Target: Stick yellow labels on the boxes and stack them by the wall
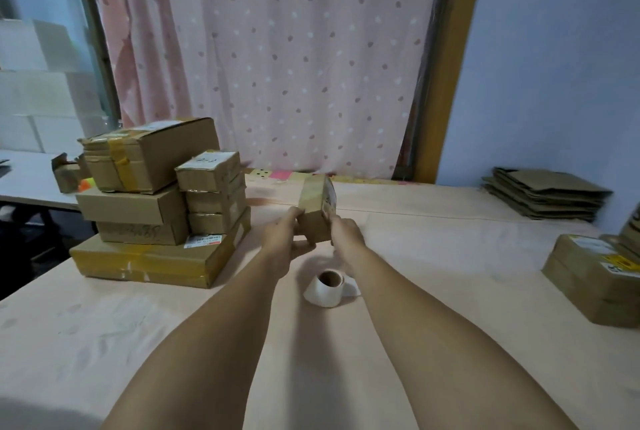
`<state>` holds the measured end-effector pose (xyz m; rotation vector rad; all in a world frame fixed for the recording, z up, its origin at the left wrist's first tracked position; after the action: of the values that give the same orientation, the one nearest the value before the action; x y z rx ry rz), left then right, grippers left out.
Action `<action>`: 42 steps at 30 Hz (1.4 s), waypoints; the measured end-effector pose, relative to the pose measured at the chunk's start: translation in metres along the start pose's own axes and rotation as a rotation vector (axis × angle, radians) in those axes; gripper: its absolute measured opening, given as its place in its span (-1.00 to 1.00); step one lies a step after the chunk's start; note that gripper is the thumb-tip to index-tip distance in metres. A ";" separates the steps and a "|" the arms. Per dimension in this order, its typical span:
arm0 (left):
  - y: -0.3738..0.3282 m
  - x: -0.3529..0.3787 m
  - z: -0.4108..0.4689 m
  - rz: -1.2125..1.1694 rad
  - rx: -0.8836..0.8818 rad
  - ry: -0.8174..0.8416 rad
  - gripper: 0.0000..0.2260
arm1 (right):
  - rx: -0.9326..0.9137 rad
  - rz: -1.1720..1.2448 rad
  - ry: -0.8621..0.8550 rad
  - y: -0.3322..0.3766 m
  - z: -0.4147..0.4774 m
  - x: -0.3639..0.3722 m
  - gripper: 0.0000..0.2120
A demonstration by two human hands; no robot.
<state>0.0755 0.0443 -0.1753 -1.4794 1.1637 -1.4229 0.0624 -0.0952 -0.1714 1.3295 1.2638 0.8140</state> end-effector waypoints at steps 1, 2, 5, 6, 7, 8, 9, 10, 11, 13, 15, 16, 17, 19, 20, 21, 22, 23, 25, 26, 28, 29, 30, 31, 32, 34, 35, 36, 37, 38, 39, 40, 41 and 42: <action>-0.001 0.008 -0.006 -0.058 -0.018 0.056 -0.73 | 0.007 0.127 0.046 0.000 -0.003 -0.004 -0.57; -0.001 0.015 -0.012 -0.107 -0.036 0.100 -0.74 | 0.009 0.239 0.090 0.001 -0.006 -0.009 -0.58; 0.004 0.035 -0.026 -0.147 -0.089 0.191 -0.76 | -0.020 0.449 0.117 0.006 -0.019 -0.031 -0.64; 0.008 0.039 -0.028 -0.128 -0.097 0.200 -0.74 | -0.047 0.446 0.089 0.006 -0.022 -0.042 -0.64; 0.011 0.043 -0.028 -0.103 -0.096 0.195 -0.70 | -0.072 0.415 0.050 0.005 -0.025 -0.053 -0.61; 0.012 0.047 -0.028 -0.066 -0.076 0.168 -0.69 | -0.090 0.368 0.013 0.002 -0.028 -0.064 -0.56; 0.013 0.051 -0.030 -0.032 -0.041 0.134 -0.70 | -0.095 0.326 -0.008 -0.002 -0.032 -0.074 -0.54; 0.014 0.056 -0.032 0.000 -0.001 0.109 -0.72 | -0.087 0.303 -0.016 -0.007 -0.036 -0.084 -0.54; 0.014 0.061 -0.035 0.035 0.036 0.107 -0.74 | -0.077 0.299 -0.024 -0.013 -0.041 -0.092 -0.55; 0.017 0.074 -0.044 0.145 0.082 0.156 -0.74 | -0.069 0.268 -0.052 -0.022 -0.049 -0.107 -0.56; 0.023 0.088 -0.057 0.216 0.090 0.228 -0.76 | -0.065 0.219 -0.093 -0.033 -0.056 -0.121 -0.57; 0.028 0.093 -0.061 0.232 0.087 0.251 -0.77 | -0.063 0.204 -0.110 -0.038 -0.059 -0.128 -0.59; 0.034 0.098 -0.065 0.236 0.079 0.264 -0.77 | -0.059 0.191 -0.122 -0.043 -0.063 -0.135 -0.64; 0.047 0.102 -0.070 0.271 0.034 0.270 -0.76 | -0.044 0.145 -0.142 -0.053 -0.073 -0.151 -0.74; 0.053 0.103 -0.072 0.315 0.001 0.274 -0.73 | -0.033 0.101 -0.154 -0.058 -0.078 -0.158 -0.77; 0.060 0.103 -0.072 0.353 -0.034 0.285 -0.69 | -0.017 0.055 -0.163 -0.064 -0.082 -0.165 -0.79; 0.066 0.104 -0.075 0.400 -0.065 0.302 -0.66 | -0.003 0.014 -0.170 -0.068 -0.087 -0.171 -0.79; 0.071 0.105 -0.077 0.432 -0.075 0.313 -0.65 | 0.014 -0.018 -0.174 -0.073 -0.090 -0.174 -0.78; 0.078 0.107 -0.081 0.513 -0.066 0.318 -0.66 | 0.058 -0.075 -0.178 -0.085 -0.092 -0.177 -0.72; 0.080 0.108 -0.085 0.564 -0.066 0.319 -0.66 | 0.075 -0.087 -0.172 -0.091 -0.093 -0.178 -0.69; 0.087 0.108 -0.088 0.642 -0.072 0.317 -0.68 | 0.102 -0.045 -0.169 -0.107 -0.086 -0.179 -0.63; 0.090 0.108 -0.088 0.666 -0.074 0.316 -0.69 | 0.118 -0.032 -0.164 -0.109 -0.090 -0.178 -0.64; 0.093 0.108 -0.090 0.688 -0.080 0.318 -0.69 | 0.125 -0.037 -0.164 -0.110 -0.094 -0.176 -0.70; 0.096 0.107 -0.089 0.712 -0.081 0.325 -0.68 | 0.126 -0.050 -0.157 -0.111 -0.097 -0.176 -0.78; 0.098 0.106 -0.089 0.742 -0.084 0.334 -0.66 | 0.126 -0.067 -0.151 -0.111 -0.100 -0.175 -0.85; 0.102 0.104 -0.087 0.769 -0.079 0.343 -0.60 | 0.129 -0.090 -0.150 -0.112 -0.100 -0.175 -0.85; 0.105 0.103 -0.084 0.766 -0.080 0.345 -0.57 | 0.130 -0.101 -0.151 -0.114 -0.098 -0.176 -0.81; 0.106 0.103 -0.082 0.764 -0.086 0.345 -0.55 | 0.131 -0.118 -0.154 -0.113 -0.097 -0.175 -0.78; 0.105 0.105 -0.083 0.770 -0.082 0.342 -0.55 | 0.129 -0.136 -0.154 -0.112 -0.097 -0.175 -0.77; 0.101 0.106 -0.086 0.788 -0.063 0.333 -0.60 | 0.131 -0.155 -0.157 -0.112 -0.097 -0.175 -0.75; 0.096 0.108 -0.090 0.826 -0.017 0.318 -0.68 | 0.134 -0.169 -0.160 -0.112 -0.095 -0.176 -0.74; 0.090 0.109 -0.093 0.882 0.055 0.294 -0.76 | 0.138 -0.185 -0.163 -0.112 -0.094 -0.176 -0.73; 0.083 0.110 -0.096 0.944 0.148 0.266 -0.80 | 0.134 -0.210 -0.170 -0.111 -0.093 -0.178 -0.73; 0.076 0.110 -0.100 0.999 0.244 0.228 -0.81 | 0.126 -0.243 -0.183 -0.108 -0.095 -0.178 -0.74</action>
<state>-0.0358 -0.0766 -0.2056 -0.4121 1.4922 -0.9608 -0.0889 -0.2593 -0.2237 1.2870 1.3153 0.4386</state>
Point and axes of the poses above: each hand's wrist, its own z-axis towards the middle knuckle, its own x-axis out of the palm, y = z × x, the point moved 3 cm from there along z, towards the middle knuckle, and after that the axes turned 3 degrees about y, right-handed, at the moved point
